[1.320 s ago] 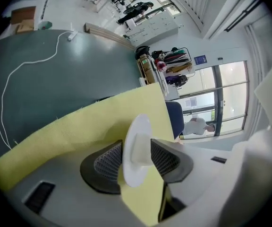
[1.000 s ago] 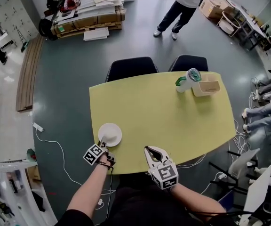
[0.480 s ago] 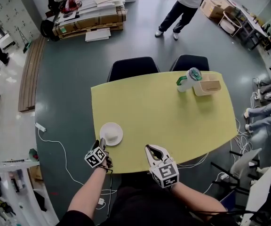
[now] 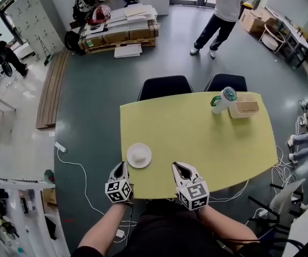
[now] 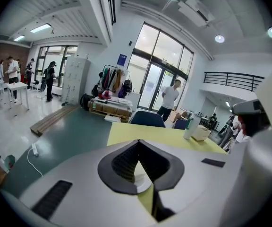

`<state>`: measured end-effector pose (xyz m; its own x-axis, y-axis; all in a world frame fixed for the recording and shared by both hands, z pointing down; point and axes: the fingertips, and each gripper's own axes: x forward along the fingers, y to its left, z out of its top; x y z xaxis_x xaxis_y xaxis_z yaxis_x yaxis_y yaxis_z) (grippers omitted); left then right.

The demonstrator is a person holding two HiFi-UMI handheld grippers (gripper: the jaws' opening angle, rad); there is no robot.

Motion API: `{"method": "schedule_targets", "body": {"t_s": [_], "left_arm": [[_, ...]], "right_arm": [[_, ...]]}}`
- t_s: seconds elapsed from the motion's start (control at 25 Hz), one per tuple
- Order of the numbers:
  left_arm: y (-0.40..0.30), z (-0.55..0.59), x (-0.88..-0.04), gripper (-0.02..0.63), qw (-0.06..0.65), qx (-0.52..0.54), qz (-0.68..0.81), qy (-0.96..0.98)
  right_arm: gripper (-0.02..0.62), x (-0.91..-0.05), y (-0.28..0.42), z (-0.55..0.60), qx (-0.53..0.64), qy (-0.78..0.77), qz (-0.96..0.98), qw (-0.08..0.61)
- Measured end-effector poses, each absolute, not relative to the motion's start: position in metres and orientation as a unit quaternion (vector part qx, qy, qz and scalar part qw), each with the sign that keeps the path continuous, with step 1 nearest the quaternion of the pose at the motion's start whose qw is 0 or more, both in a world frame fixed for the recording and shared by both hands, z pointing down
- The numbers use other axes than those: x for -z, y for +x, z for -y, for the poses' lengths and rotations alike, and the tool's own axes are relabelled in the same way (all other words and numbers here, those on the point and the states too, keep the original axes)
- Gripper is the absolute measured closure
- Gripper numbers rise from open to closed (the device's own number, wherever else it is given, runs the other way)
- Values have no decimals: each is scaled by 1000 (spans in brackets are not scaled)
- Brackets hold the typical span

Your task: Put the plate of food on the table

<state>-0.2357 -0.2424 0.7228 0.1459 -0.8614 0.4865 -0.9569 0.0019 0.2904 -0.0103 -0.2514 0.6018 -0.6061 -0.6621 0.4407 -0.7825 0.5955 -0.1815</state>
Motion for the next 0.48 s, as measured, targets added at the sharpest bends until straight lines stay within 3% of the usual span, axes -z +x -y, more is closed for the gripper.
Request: {"method": "schedule_targets", "body": {"t_s": [0.48], "left_arm": [[-214,205,-609,597,228,-82,647,723]], "right_arm": [[583,-569,-22,246,-167,401,891,135]]}}
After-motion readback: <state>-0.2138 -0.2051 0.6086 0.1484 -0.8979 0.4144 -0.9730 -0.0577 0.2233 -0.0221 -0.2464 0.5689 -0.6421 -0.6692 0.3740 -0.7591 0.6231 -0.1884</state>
